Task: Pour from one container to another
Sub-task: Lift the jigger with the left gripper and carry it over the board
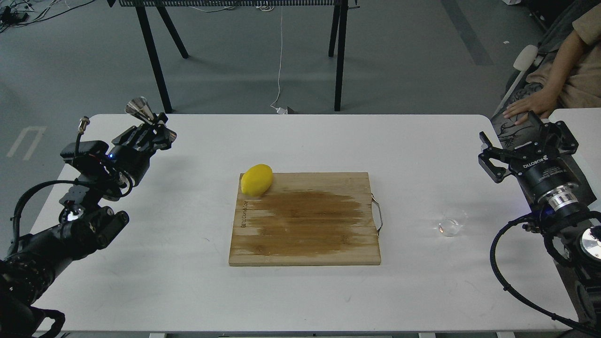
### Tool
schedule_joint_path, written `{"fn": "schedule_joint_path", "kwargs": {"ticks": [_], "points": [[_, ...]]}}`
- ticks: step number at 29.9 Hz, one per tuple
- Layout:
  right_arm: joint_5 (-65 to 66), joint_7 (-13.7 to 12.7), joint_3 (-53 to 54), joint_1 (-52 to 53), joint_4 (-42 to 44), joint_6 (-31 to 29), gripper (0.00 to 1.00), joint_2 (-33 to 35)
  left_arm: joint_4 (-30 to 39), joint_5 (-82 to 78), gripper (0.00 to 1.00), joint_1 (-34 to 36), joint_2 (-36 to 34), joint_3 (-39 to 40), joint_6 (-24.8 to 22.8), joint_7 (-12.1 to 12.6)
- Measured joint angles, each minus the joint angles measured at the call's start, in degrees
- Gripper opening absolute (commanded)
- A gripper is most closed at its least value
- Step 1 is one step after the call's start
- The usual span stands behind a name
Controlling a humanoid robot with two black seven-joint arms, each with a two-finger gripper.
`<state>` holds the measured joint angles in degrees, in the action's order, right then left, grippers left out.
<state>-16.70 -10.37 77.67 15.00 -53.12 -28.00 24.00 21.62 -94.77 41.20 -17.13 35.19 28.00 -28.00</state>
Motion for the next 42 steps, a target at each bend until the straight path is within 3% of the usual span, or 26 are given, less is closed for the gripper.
{"fn": "schedule_joint_path", "kwargs": {"ticks": [6, 11, 17, 24, 42], "points": [[0.0, 0.0, -0.3, 0.1, 0.0, 0.0, 0.99, 1.2, 8.8, 0.1, 0.1, 7.5, 0.6, 0.0, 0.0, 0.0], [0.0, 0.0, -0.6, 0.7, 0.0, 0.0, 0.99, 1.5, 14.1, -0.3, 0.1, 8.8, 6.3, -0.6, 0.0, 0.0], [0.0, 0.0, -1.1, 1.3, 0.0, 0.0, 0.99, 1.6, 18.5, -0.6, 0.1, 8.8, 12.1, -12.0, 0.0, 0.0], [0.1, 0.0, -1.3, 1.8, 0.0, 0.0, 0.99, 1.5, 19.0, -2.0, 0.1, 8.0, 16.8, -22.7, 0.0, 0.0], [0.1, 0.0, -1.3, 1.9, -0.1, 0.0, 0.99, 1.8, 12.9, -10.5, 0.11, 0.0, 17.1, -25.4, 0.0, 0.0]]}}
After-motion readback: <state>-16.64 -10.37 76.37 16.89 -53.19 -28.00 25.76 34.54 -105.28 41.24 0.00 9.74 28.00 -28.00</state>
